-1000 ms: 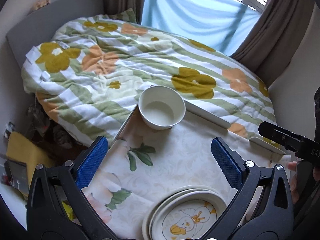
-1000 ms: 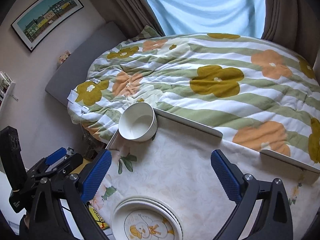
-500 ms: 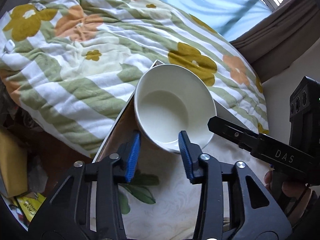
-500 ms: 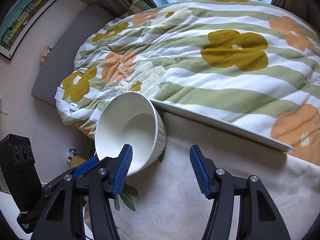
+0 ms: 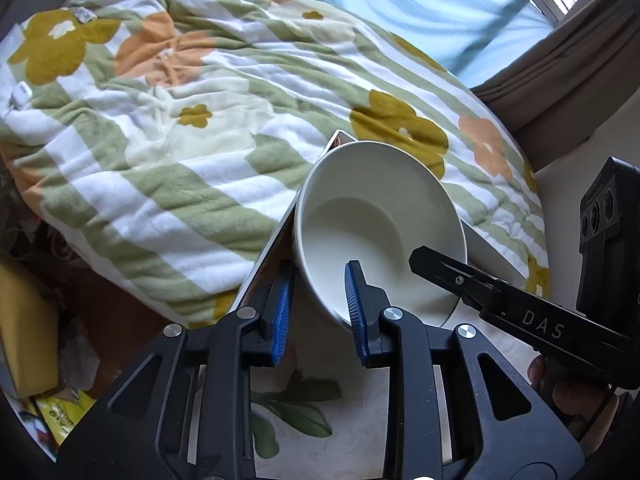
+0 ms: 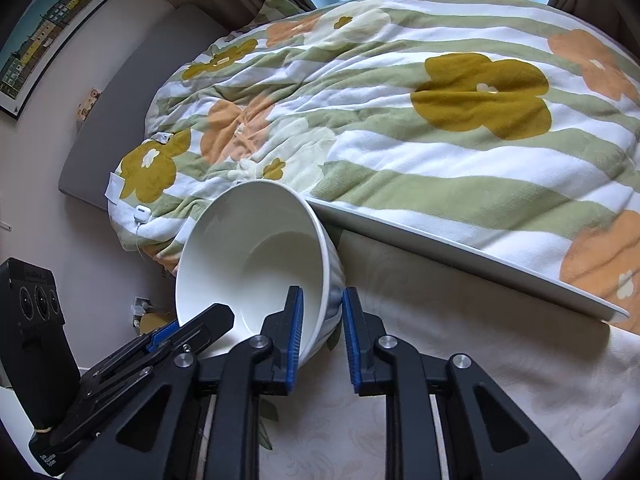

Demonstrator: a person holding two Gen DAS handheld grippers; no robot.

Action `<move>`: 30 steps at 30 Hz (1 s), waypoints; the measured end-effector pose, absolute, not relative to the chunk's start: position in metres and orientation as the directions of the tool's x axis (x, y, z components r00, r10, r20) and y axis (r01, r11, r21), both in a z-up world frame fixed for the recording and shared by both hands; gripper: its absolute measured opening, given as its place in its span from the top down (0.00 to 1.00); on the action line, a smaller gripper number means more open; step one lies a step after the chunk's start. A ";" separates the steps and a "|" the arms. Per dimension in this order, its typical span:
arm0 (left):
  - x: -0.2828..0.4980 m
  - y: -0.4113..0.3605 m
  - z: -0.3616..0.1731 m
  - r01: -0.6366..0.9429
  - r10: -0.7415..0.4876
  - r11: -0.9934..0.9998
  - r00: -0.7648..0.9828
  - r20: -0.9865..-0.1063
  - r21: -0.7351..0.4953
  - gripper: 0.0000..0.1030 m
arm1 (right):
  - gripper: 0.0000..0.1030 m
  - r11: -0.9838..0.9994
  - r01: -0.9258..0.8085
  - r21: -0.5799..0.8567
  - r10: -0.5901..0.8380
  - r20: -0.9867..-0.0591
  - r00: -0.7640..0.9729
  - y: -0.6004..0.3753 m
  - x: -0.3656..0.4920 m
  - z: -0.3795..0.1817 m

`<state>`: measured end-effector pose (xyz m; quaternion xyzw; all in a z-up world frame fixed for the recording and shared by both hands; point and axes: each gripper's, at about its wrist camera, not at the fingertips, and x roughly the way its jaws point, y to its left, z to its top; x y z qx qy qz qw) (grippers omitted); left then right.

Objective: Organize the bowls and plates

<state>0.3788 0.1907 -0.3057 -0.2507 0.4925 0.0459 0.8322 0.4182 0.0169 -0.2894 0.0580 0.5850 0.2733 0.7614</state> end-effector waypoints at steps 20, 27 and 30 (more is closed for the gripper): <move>0.326 0.115 -0.218 -0.221 -0.102 0.930 0.609 -0.787 -0.292 0.78 | 0.82 0.824 -0.380 0.420 0.537 -0.792 0.290 -0.049 0.363 -0.216; 0.275 0.040 -0.177 -0.197 -0.109 0.934 0.634 -0.765 -0.297 0.78 | 0.82 0.831 -0.375 0.411 0.537 -0.769 0.348 -0.118 0.310 -0.175; 0.252 0.000 -0.164 -0.169 -0.123 0.940 0.643 -0.756 -0.296 0.78 | 0.82 0.841 -0.358 0.406 0.527 -0.763 0.375 -0.157 0.284 -0.162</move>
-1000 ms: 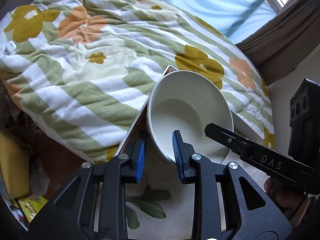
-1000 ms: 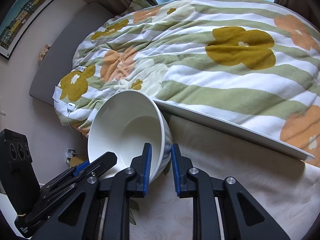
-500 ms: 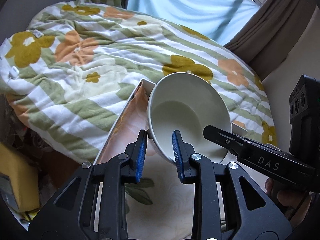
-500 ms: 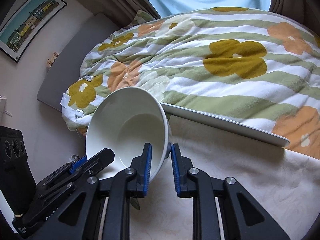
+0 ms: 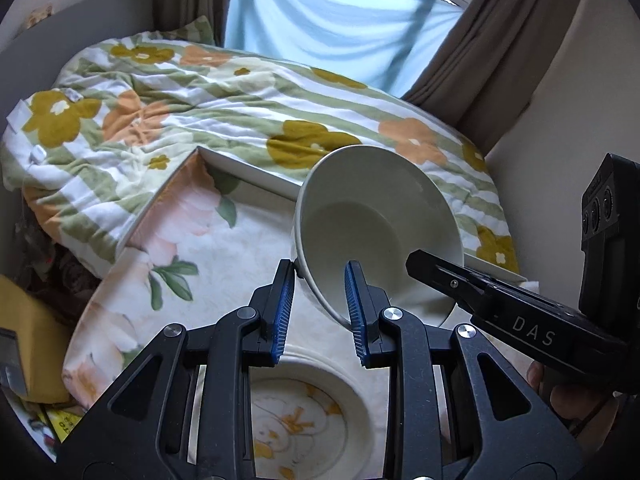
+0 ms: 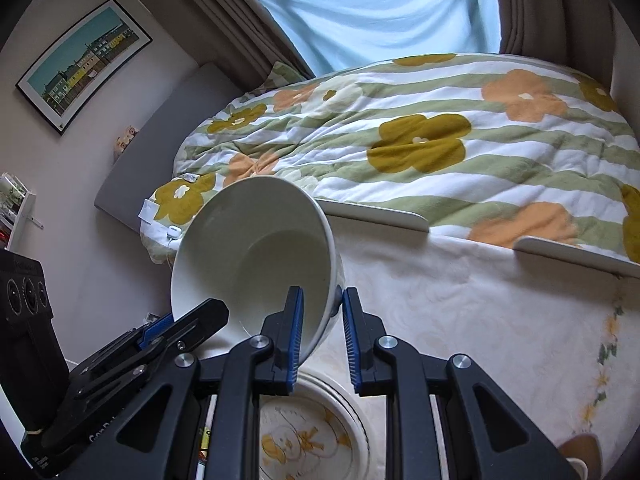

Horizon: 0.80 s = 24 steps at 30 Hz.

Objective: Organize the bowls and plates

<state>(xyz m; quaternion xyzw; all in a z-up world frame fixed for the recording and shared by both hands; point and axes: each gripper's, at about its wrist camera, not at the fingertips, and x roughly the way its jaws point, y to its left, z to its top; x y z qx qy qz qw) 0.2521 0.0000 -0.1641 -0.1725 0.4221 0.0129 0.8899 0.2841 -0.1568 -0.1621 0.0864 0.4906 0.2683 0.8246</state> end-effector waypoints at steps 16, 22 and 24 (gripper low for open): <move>0.167 -0.197 -0.171 -0.026 -0.287 0.933 0.552 -0.783 -0.360 0.78 | 0.82 0.920 -0.210 0.330 0.391 -0.802 0.451 -0.346 0.173 -0.142; 0.162 -0.240 -0.196 0.042 -0.303 0.946 0.455 -0.837 -0.320 0.78 | 0.82 0.936 -0.113 0.333 0.349 -0.841 0.413 -0.385 0.155 -0.170; 0.162 -0.248 -0.206 0.059 -0.298 0.951 0.426 -0.854 -0.303 0.78 | 0.82 0.938 -0.083 0.337 0.342 -0.852 0.396 -0.390 0.151 -0.180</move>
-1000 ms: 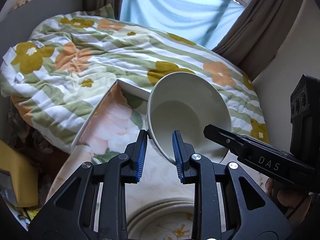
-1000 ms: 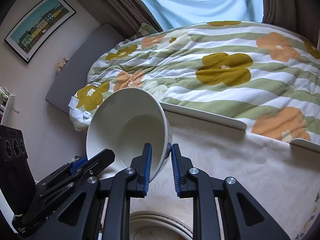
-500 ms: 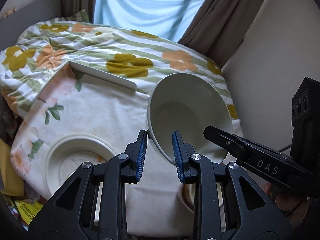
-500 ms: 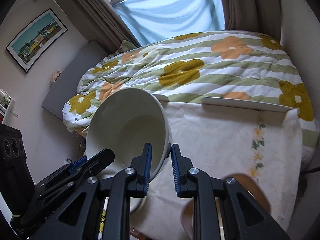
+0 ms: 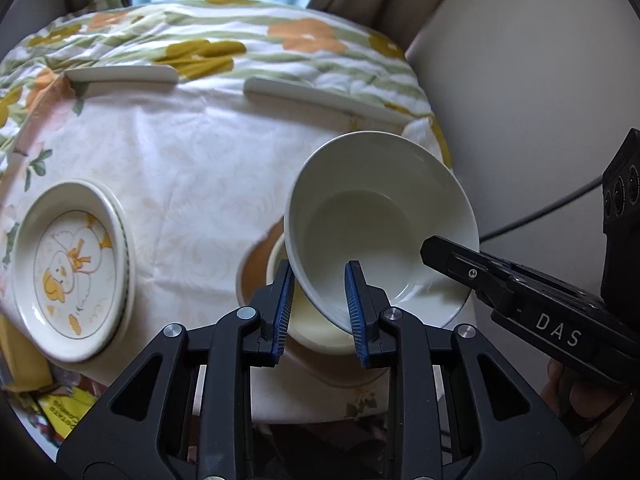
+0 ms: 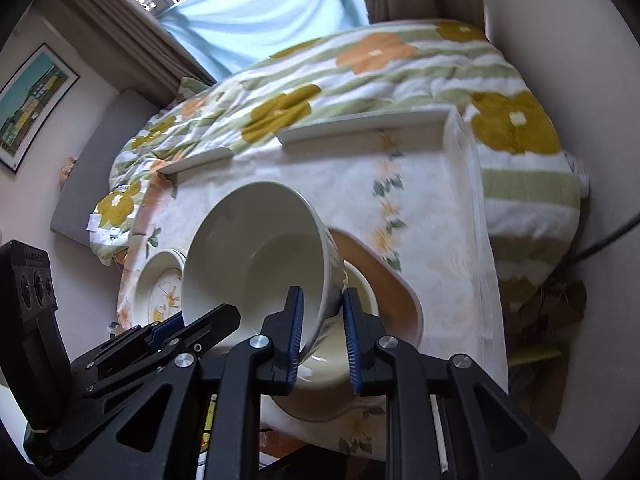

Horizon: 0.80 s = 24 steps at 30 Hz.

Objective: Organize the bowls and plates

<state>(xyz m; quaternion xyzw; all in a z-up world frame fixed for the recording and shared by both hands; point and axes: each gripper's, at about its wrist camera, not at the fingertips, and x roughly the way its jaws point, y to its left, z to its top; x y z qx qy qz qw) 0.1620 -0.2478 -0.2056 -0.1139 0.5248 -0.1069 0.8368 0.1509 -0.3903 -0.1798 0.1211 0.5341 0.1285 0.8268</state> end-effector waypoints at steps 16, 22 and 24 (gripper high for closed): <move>0.173 -0.264 -0.245 0.143 -0.190 0.978 0.329 -0.925 -0.150 0.78 | 0.82 0.961 -0.050 0.272 0.272 -0.902 0.336 -0.381 0.139 -0.220; 0.172 -0.276 -0.246 0.194 -0.098 0.981 0.359 -0.928 -0.029 0.78 | 0.82 0.968 -0.074 0.239 0.250 -0.909 0.333 -0.377 0.138 -0.223; 0.172 -0.279 -0.246 0.210 -0.079 0.978 0.363 -0.928 -0.002 0.78 | 0.82 0.969 -0.072 0.238 0.249 -0.910 0.331 -0.377 0.137 -0.223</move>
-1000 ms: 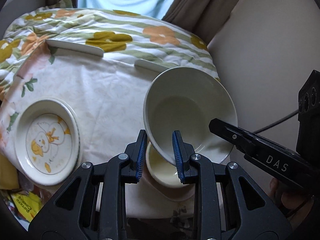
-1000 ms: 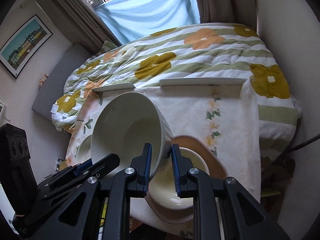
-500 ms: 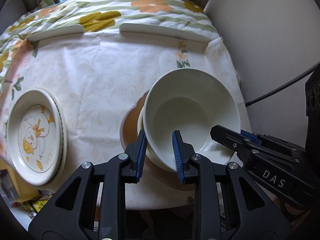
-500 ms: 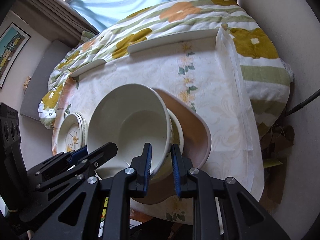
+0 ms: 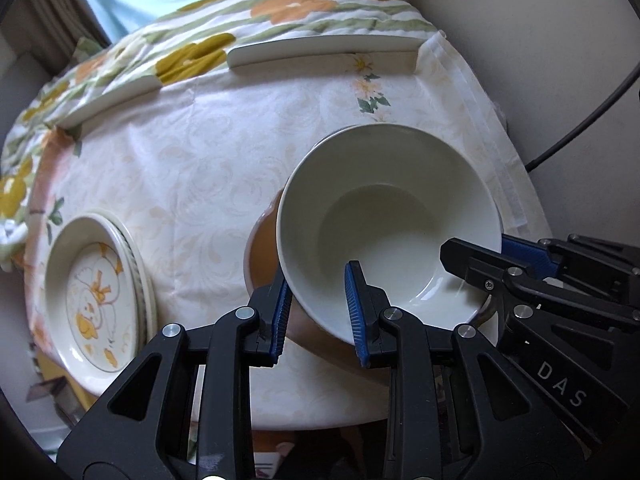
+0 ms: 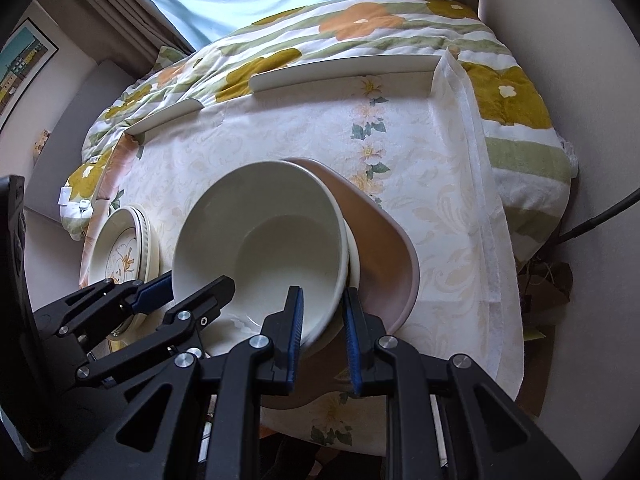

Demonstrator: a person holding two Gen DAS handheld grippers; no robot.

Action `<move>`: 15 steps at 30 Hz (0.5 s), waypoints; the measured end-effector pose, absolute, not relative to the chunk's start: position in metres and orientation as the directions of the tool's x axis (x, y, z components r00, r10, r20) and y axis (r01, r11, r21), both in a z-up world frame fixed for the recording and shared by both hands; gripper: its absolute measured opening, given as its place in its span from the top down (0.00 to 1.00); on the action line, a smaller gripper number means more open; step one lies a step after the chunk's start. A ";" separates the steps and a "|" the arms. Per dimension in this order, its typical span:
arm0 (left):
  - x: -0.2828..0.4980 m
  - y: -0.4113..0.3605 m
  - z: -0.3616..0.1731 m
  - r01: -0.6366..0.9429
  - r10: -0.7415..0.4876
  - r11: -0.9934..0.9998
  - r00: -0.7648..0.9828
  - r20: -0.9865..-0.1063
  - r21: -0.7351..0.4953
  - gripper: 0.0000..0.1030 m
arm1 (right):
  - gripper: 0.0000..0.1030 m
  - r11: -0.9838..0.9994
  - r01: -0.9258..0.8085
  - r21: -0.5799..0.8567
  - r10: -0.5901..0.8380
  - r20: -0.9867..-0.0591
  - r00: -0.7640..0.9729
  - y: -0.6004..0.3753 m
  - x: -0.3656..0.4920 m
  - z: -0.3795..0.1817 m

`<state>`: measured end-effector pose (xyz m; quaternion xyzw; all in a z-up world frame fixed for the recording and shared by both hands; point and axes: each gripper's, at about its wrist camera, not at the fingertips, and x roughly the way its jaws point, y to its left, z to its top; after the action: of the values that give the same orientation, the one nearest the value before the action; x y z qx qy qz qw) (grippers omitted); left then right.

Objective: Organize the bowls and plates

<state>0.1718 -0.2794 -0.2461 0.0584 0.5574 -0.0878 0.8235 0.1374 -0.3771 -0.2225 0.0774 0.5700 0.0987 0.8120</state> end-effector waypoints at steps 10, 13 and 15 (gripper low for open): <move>0.172 -0.281 -0.247 0.224 -0.050 0.974 0.366 -0.929 0.036 0.77 | 0.82 0.963 -0.064 0.261 0.267 -0.904 0.333 -0.379 0.134 -0.223; 0.174 -0.278 -0.247 0.221 -0.073 0.975 0.352 -0.933 0.007 0.77 | 0.82 0.959 -0.065 0.276 0.282 -0.898 0.339 -0.381 0.133 -0.220; 0.175 -0.272 -0.243 0.213 -0.099 0.977 0.347 -0.933 -0.025 0.77 | 0.82 0.957 -0.068 0.282 0.287 -0.888 0.359 -0.384 0.131 -0.212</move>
<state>0.1752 -0.2717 -0.2434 0.0504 0.5636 -0.0951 0.8190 0.1313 -0.3836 -0.2116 0.0987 0.5557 0.1084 0.8184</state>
